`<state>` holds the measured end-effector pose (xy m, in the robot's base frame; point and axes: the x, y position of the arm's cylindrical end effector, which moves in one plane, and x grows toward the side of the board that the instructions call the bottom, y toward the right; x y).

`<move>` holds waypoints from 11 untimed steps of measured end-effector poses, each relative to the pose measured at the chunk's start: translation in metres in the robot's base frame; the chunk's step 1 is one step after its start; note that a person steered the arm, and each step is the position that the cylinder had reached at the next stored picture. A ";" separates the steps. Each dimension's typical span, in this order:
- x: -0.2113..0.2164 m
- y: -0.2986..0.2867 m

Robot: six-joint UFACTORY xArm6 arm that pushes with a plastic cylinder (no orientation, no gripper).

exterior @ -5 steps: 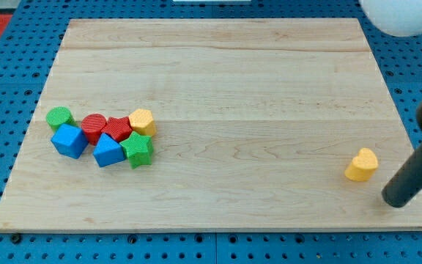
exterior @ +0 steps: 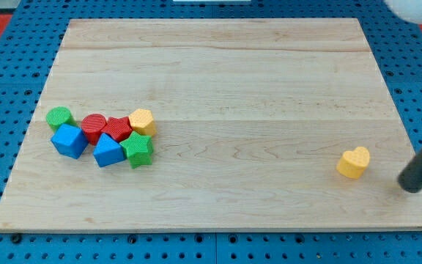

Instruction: Point at the blue cube

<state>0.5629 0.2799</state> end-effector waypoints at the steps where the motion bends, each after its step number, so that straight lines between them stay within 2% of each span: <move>1: 0.000 0.034; 7: 0.012 0.064; 8: -0.001 -0.033; 9: -0.047 -0.130; 11: -0.123 -0.197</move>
